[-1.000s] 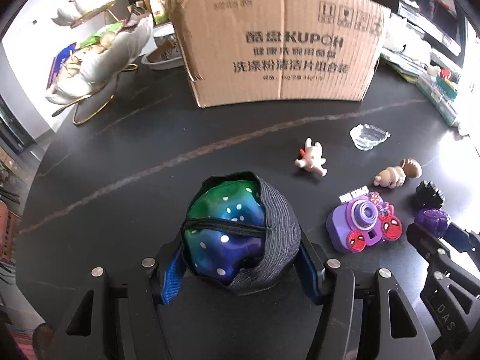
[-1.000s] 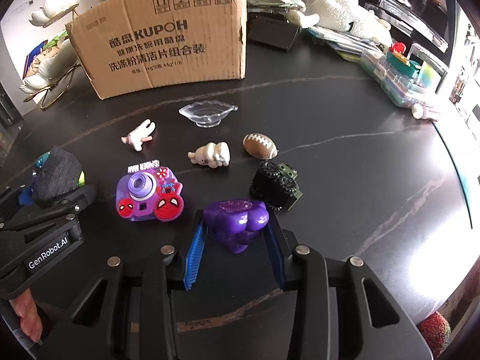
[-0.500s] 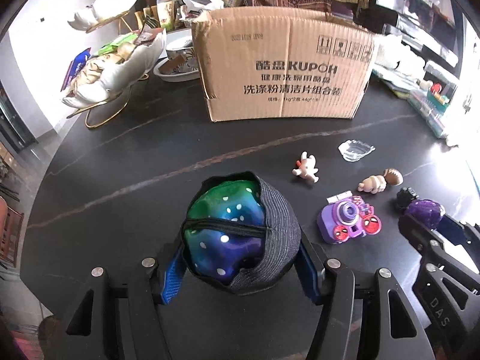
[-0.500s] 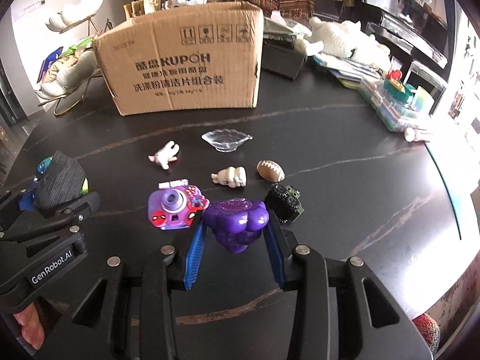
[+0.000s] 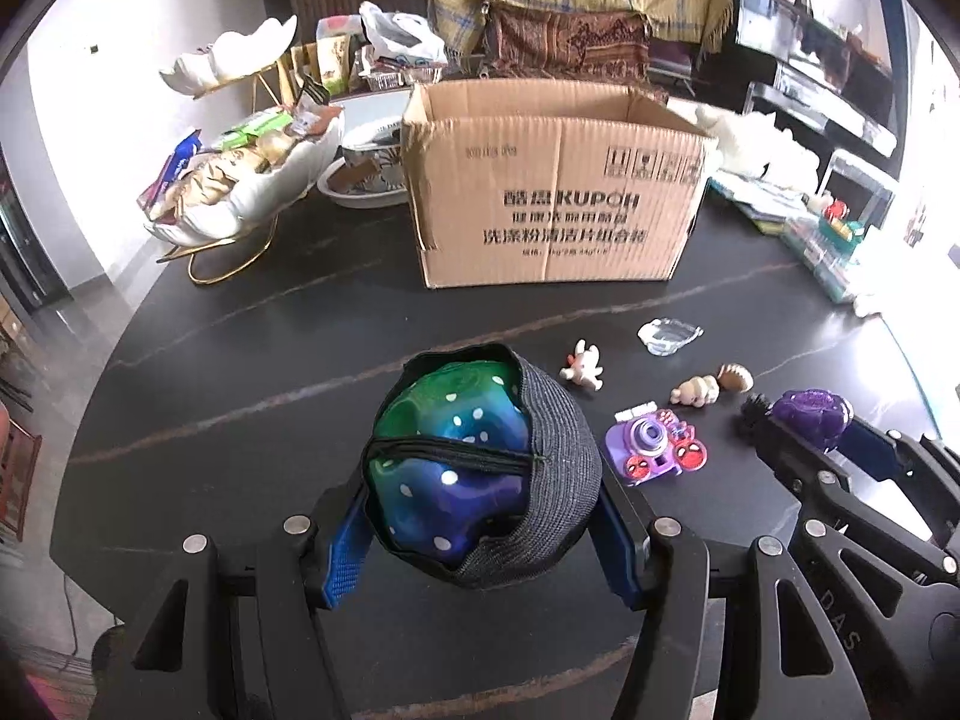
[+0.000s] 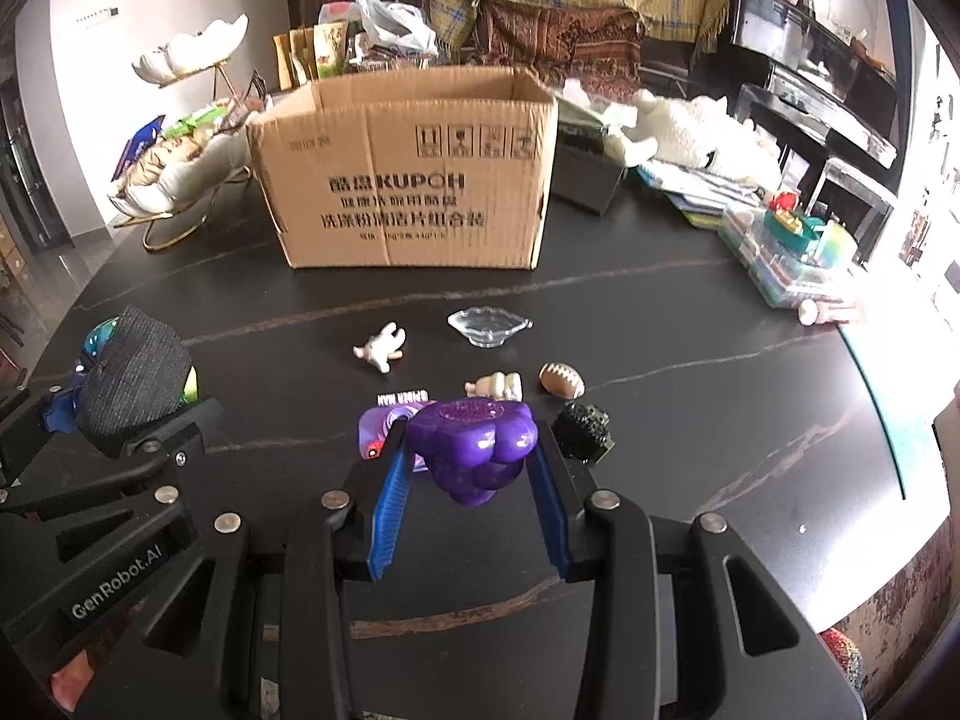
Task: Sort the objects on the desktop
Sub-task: 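Lift the knit ball and grapes and carry both toward the cardboard box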
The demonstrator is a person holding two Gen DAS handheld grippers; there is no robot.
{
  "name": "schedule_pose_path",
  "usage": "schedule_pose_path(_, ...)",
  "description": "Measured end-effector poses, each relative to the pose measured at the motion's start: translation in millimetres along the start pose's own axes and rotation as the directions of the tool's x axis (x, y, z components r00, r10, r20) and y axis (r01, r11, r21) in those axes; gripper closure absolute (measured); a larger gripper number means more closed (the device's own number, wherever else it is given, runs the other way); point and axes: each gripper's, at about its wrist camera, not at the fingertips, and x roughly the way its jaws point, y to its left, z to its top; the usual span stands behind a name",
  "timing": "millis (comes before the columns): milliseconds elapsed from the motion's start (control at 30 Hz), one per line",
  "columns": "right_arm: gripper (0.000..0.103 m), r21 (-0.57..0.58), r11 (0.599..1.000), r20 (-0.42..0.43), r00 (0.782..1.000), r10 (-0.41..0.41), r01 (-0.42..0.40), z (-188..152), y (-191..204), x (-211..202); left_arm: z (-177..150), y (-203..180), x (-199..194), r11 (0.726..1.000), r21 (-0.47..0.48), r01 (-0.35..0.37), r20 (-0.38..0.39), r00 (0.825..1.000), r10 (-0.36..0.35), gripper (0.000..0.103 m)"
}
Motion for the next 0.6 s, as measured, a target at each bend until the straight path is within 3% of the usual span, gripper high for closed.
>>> schedule_pose_path(600,0.068,-0.028,1.0,0.1,0.995,0.014,-0.011,35.3,5.3,-24.9,37.2,9.8,-22.2,1.0,-0.007,0.005,0.059,0.998,-0.005,0.044)
